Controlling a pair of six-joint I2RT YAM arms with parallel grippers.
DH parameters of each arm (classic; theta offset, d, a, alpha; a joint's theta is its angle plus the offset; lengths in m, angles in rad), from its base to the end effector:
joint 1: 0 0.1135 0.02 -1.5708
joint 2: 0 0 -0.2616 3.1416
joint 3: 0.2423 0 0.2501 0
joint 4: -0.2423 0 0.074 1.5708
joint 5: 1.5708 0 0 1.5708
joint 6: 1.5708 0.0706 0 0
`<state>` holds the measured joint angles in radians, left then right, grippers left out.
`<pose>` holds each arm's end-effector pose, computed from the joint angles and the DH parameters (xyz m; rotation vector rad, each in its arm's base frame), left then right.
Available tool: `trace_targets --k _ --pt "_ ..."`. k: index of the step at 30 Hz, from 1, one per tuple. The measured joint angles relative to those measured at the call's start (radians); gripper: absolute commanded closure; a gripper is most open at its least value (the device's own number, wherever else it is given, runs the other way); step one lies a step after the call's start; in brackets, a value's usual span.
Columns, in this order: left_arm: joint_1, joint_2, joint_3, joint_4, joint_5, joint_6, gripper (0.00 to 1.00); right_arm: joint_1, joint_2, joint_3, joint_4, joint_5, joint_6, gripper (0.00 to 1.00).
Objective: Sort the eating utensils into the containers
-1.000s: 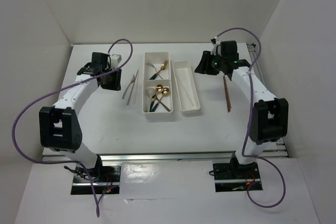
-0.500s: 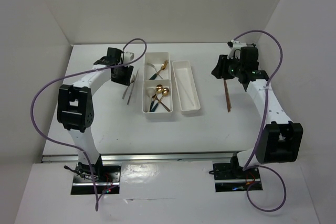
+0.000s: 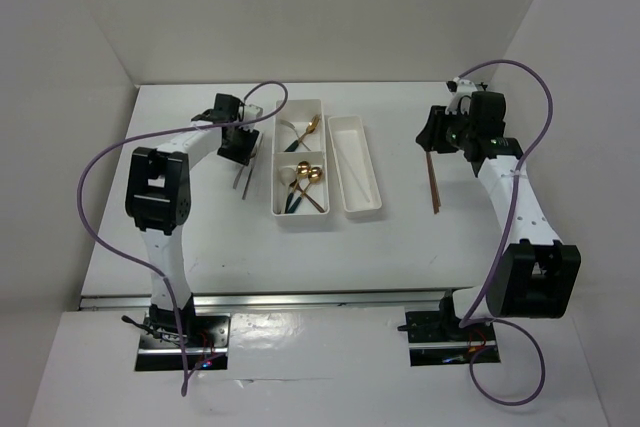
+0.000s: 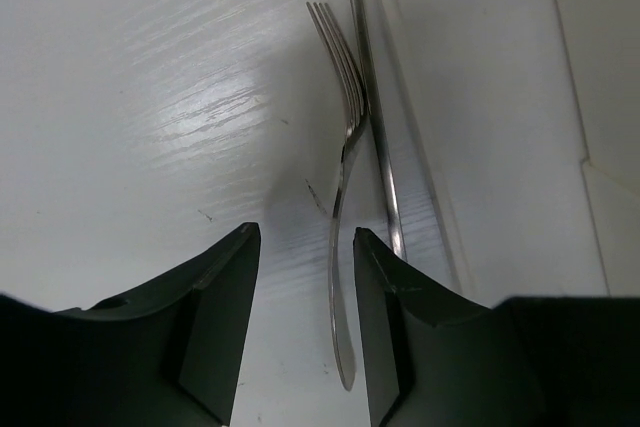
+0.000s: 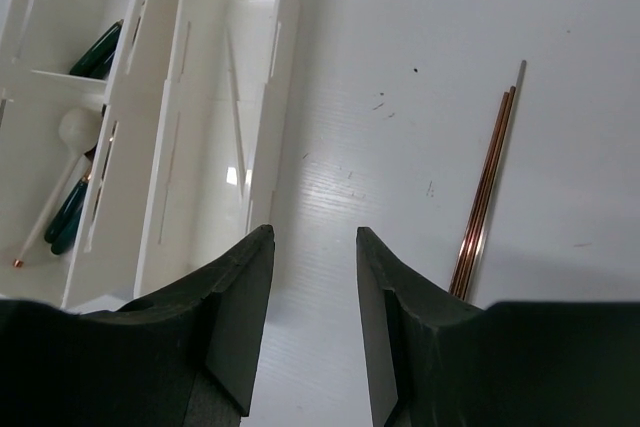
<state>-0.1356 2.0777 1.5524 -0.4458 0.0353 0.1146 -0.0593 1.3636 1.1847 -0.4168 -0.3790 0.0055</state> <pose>0.4641 -0.0658 0.1530 0.3309 2.5202 -0.0531 0.3323 0.0064 0.3070 -0.1476 2.1375 0.3783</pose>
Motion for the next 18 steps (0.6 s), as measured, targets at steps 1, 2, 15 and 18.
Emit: trace_targets --k 1,2,15,18 --pt "0.000 0.005 0.000 0.001 -0.002 0.010 0.45 -0.001 0.000 0.000 -0.002 0.002 0.000 0.54" --pt "0.000 0.008 0.000 0.000 -0.003 0.014 0.45 -0.002 0.000 0.000 -0.003 0.002 0.000 0.54" --pt "0.000 0.017 0.003 0.014 -0.005 0.035 0.71 -0.009 0.002 0.000 -0.007 0.029 -0.001 0.58" --pt "0.000 0.021 0.003 0.021 -0.005 0.041 0.71 -0.009 0.004 0.000 -0.007 0.035 -0.001 0.58"
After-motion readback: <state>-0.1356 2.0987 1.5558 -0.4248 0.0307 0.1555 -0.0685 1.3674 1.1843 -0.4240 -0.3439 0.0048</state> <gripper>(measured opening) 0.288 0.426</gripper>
